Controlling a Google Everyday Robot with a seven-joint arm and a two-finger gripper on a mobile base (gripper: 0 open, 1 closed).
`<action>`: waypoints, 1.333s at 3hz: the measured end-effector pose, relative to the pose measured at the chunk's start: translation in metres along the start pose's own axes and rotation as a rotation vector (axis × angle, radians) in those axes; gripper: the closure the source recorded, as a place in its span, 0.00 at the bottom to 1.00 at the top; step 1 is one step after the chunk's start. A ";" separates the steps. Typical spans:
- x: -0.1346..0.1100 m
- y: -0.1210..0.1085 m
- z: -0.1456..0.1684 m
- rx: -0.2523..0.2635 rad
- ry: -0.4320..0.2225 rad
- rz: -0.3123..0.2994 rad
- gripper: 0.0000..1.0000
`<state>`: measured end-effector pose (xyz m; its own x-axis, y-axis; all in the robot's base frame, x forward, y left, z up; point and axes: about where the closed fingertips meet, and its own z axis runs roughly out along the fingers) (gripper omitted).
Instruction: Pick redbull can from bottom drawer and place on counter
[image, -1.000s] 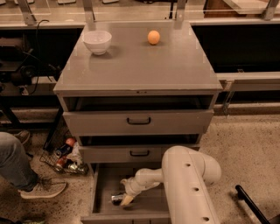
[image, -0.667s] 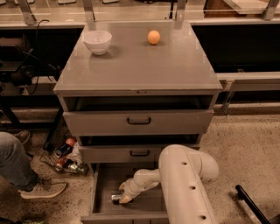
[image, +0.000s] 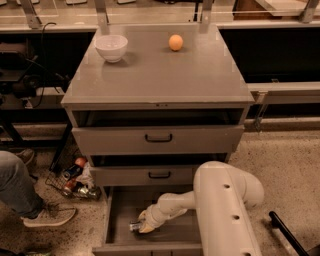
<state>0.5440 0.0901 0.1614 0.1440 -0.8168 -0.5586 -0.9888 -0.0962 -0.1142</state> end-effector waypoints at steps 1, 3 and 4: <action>-0.002 0.001 -0.062 0.049 0.010 -0.017 1.00; -0.024 0.014 -0.163 0.090 0.056 -0.088 1.00; -0.024 0.014 -0.163 0.090 0.056 -0.088 1.00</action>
Offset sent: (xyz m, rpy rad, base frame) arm -0.0422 -0.1179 0.2202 -0.0745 -0.1806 0.0061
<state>0.5204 0.0158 0.3071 0.2254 -0.8381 -0.4969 -0.9645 -0.1198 -0.2355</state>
